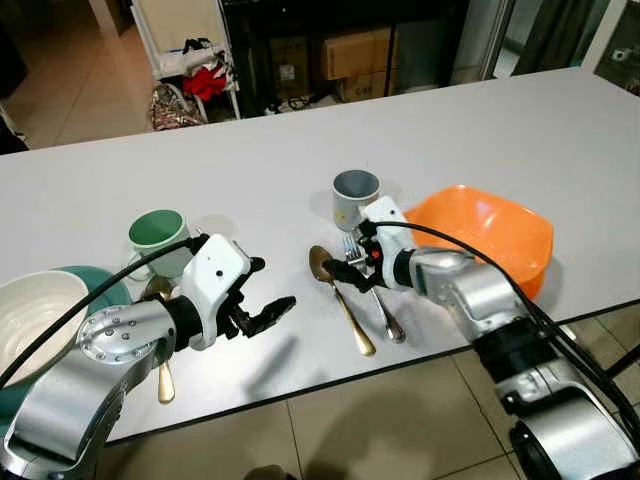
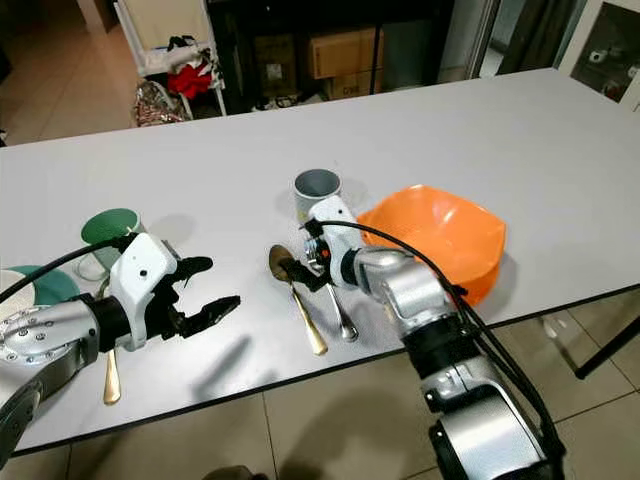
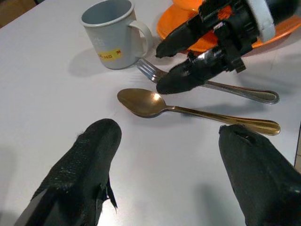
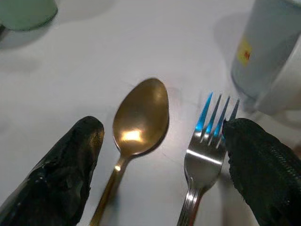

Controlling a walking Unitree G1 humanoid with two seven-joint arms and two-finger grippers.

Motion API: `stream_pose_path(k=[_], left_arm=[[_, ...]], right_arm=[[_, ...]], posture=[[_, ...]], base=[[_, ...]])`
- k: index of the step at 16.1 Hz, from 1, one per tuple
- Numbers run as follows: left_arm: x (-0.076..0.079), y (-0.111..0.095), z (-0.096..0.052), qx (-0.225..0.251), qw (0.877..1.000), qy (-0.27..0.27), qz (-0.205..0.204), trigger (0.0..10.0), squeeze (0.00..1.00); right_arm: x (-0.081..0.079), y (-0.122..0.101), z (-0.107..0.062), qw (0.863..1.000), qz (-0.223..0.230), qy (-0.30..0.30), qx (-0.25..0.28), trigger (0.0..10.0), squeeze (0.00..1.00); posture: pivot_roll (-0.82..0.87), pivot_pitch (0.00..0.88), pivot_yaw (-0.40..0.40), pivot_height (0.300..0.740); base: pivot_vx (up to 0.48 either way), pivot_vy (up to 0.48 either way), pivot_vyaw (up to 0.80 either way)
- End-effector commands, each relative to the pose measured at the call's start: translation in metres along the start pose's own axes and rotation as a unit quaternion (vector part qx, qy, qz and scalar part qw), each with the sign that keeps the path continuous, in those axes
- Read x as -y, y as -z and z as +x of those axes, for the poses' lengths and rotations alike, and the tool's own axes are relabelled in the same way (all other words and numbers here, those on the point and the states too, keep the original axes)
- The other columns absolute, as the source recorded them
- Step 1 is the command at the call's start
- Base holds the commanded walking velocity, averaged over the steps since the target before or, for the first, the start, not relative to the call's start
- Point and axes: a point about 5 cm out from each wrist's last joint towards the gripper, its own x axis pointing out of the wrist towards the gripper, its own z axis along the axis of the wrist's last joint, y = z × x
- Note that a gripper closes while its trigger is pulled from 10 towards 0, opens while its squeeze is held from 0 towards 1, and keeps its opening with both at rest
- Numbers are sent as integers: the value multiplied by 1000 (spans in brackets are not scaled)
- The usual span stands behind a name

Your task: Setting the table

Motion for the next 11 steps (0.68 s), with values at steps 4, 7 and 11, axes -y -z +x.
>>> stream_pose_path(k=[4,7,11], left_arm=[[1,-1,-2,-2,1000,1,2,10000,67],[1,0,-2,-3,1000,2,1,10000,67],[2,1,-2,-4,1000,3,0,10000,71]], right_arm=[[5,4,10,999,23,33,-18,9490,0],[1,10,16,999,31,27,-30,6824,0],[-1,13,23,998,33,24,-44,0,0]], posture=[[118,0,58,740],[119,0,60,740],[121,0,56,740]], base=[[0,0,0],[0,0,0],[0,0,0]])
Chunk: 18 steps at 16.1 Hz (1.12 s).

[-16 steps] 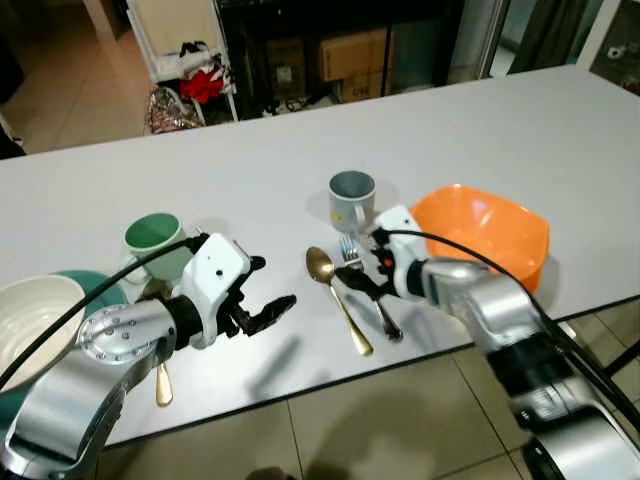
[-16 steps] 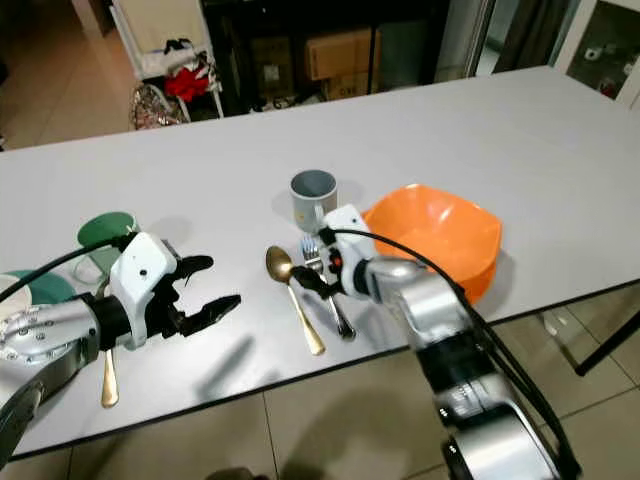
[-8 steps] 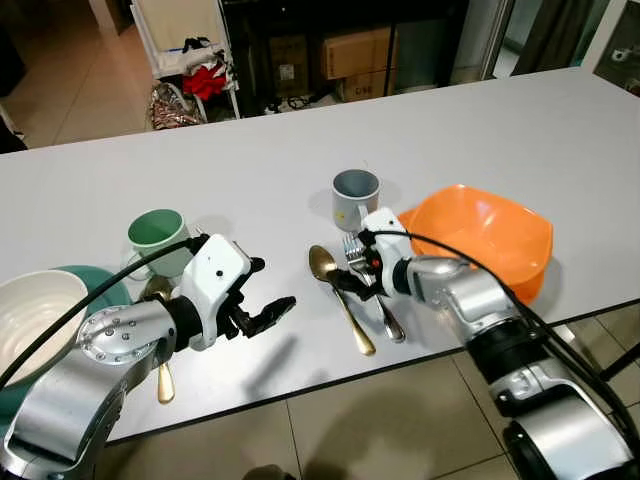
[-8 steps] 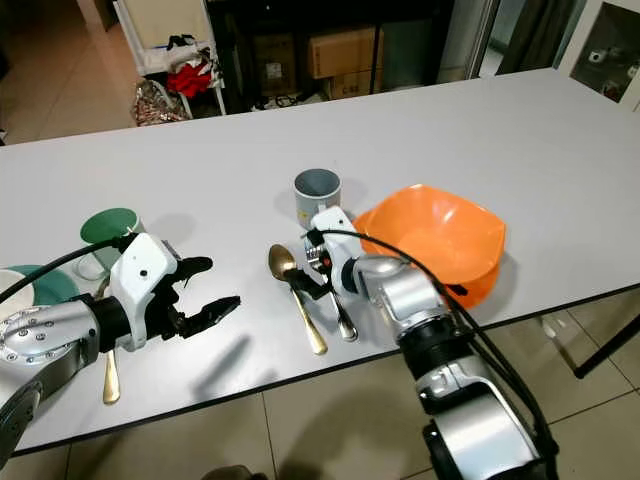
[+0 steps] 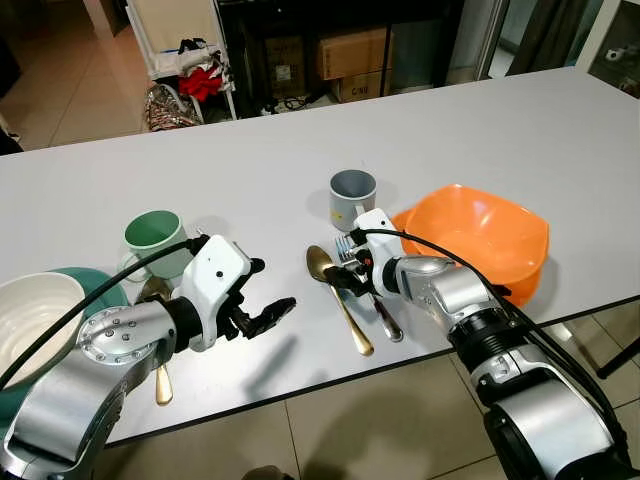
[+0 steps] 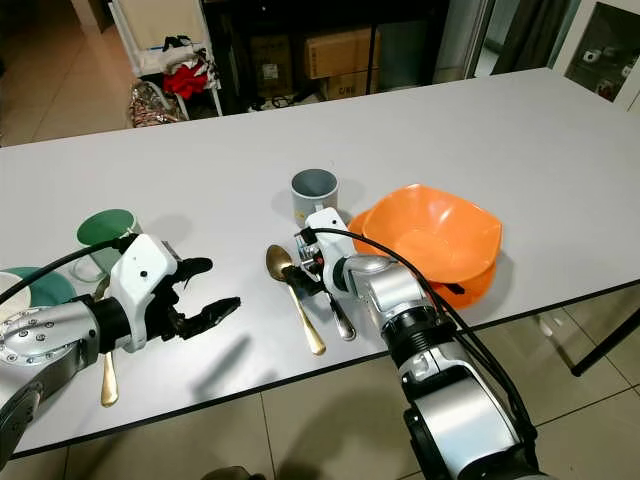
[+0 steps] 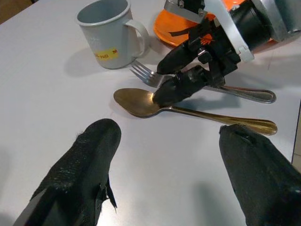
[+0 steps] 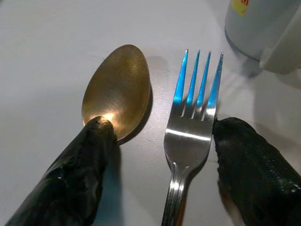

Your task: Setting the table

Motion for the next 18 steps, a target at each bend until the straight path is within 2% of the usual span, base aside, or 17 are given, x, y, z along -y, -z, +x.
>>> stream_pose_path(k=[1,7,18], left_arm=[[1,0,-2,-2,1000,2,3,10000,71],[-1,1,-1,-4,1000,3,3,10000,63],[-2,-1,0,-3,1000,-1,10,10000,71]], right_arm=[[-2,2,2,1000,-2,-2,-13,0,0],[3,9,0,998,-15,11,-53,0,0],[1,0,-3,999,8,7,-41,0,0]], posture=[[121,0,56,740],[113,0,62,740],[115,0,62,740]], base=[[0,0,0],[0,0,0],[0,0,0]])
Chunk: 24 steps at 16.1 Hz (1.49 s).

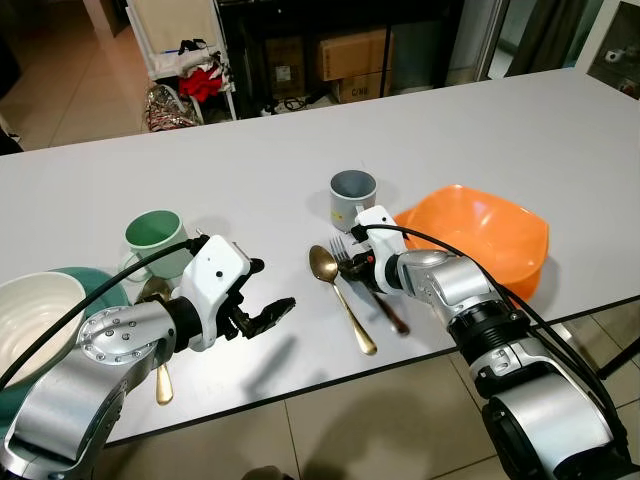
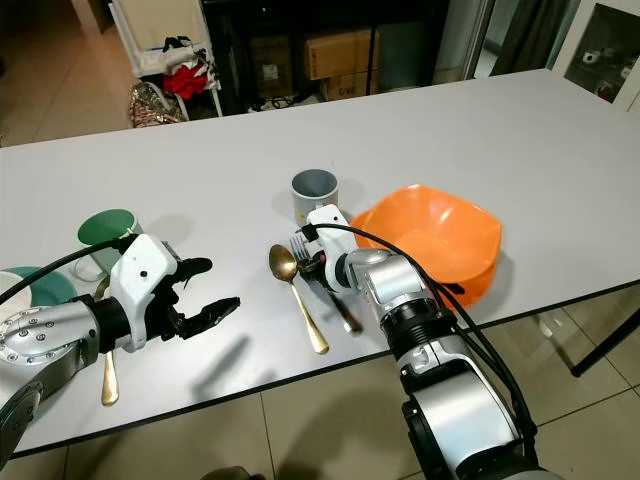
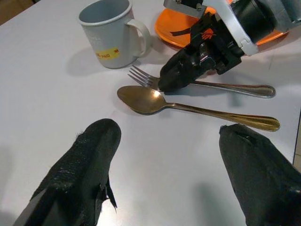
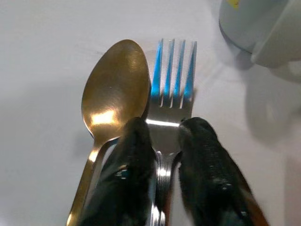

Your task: Setting the table

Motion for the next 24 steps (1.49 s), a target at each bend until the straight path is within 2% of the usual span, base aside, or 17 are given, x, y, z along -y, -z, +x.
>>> stream_pose_path(k=[1,8,14,18,21,22,23,24], left_arm=[[-1,-1,0,-3,1000,0,9,10000,71],[-1,-3,1,-1,1000,1,13,10000,71],[0,-4,3,2,1000,-1,12,10000,71],[-1,-4,3,4,1000,-4,11,10000,75],[-1,-5,4,4,1000,-4,11,10000,67],[0,-4,4,4,1000,-2,11,10000,71],[0,-4,4,4,1000,-2,11,10000,71],[1,-4,4,3,1000,-1,11,10000,71]], right_arm=[[-2,5,0,1000,6,-2,-12,0,0],[0,3,-4,1000,8,6,-7,0,0],[3,-4,-17,1000,18,13,13,0,0],[2,-31,-41,998,4,7,63,0,0],[1,-35,-50,997,-5,3,71,0,0],[-2,-29,-50,998,-19,2,60,10000,0],[-3,-27,-49,998,-18,0,58,10000,0],[-6,-22,-47,999,-15,-7,50,10000,514]], posture=[[115,0,61,740],[109,0,61,740],[100,0,56,740],[102,0,55,740],[100,0,55,740],[98,0,56,740],[98,0,56,740],[99,0,56,740]], base=[[0,0,0],[0,0,0],[0,0,0],[0,0,0],[0,0,0],[0,0,0],[0,0,0],[0,0,0]])
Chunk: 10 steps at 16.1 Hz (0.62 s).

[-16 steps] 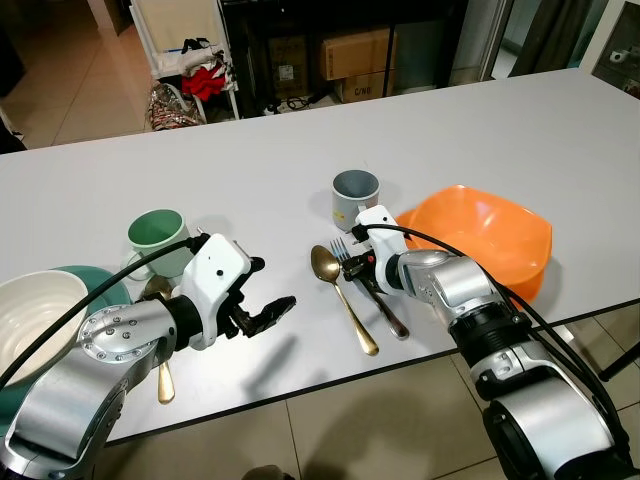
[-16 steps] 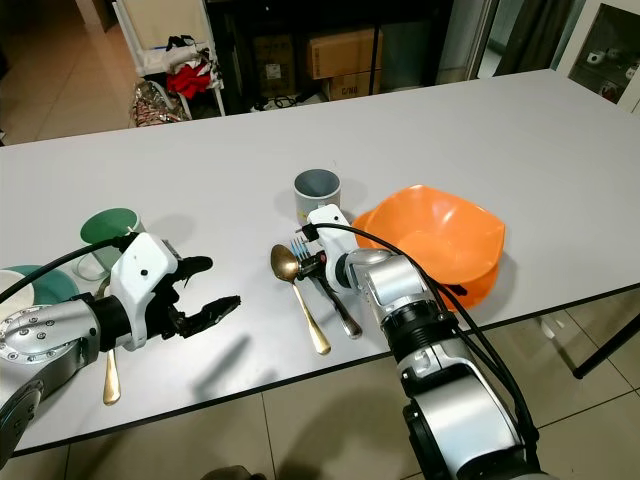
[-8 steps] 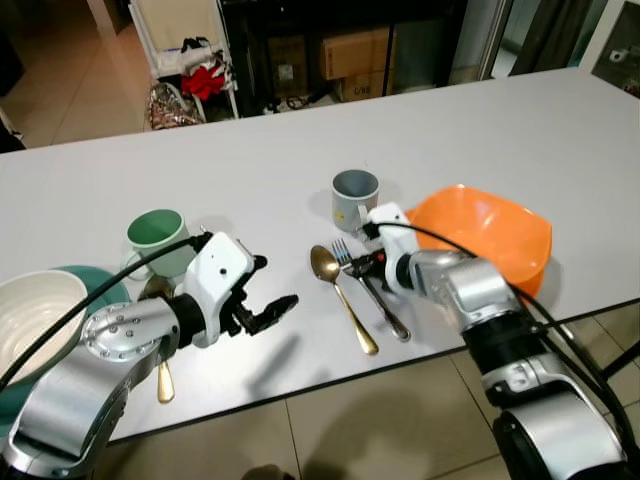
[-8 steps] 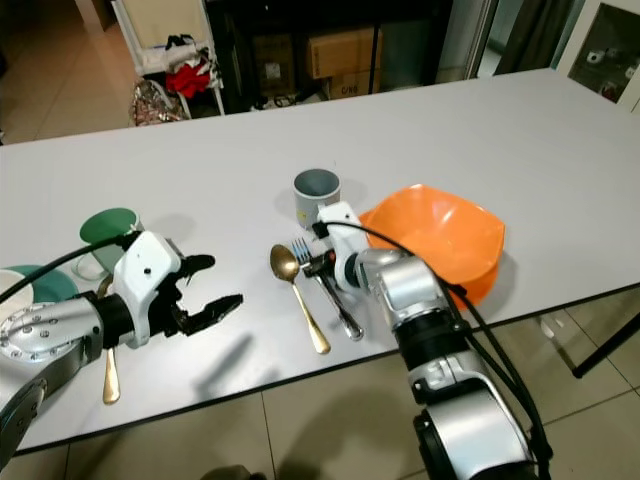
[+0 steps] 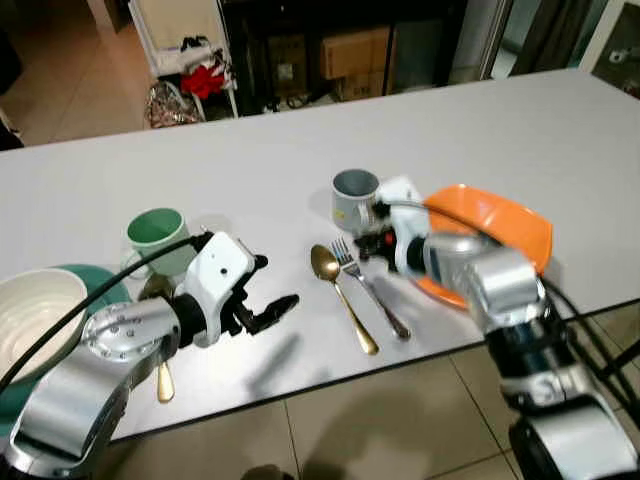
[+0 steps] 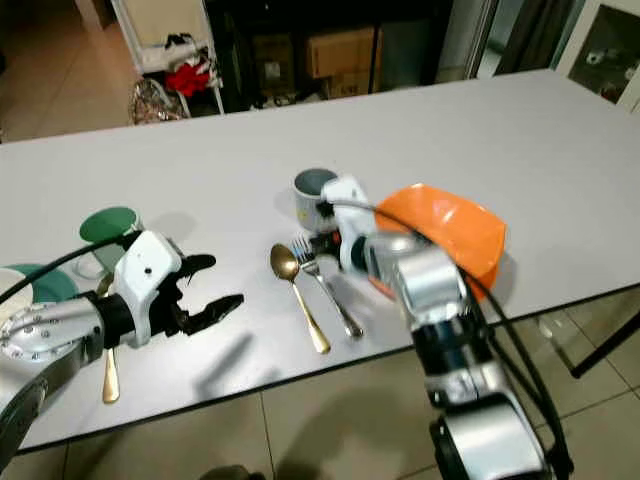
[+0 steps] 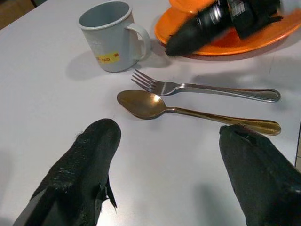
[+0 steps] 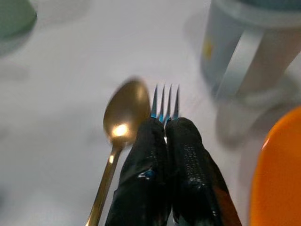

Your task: Setting the table

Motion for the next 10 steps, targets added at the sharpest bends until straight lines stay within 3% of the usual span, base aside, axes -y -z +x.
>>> stream_pose_path(k=[1,4,10], left_arm=[[0,0,2,-3,1000,-1,4,10000,71],[0,0,1,-4,1000,-1,5,10000,71],[0,0,2,-4,1000,2,3,10000,71]], right_arm=[[-7,2,1,1000,1,-15,-10,10000,1000],[-11,10,1,999,-5,-25,-41,10000,1000],[-8,11,3,999,-4,-14,-52,10000,1000]], posture=[[100,0,56,740],[103,0,55,740],[102,0,54,740]], base=[[0,0,0],[0,0,0],[0,0,0]])
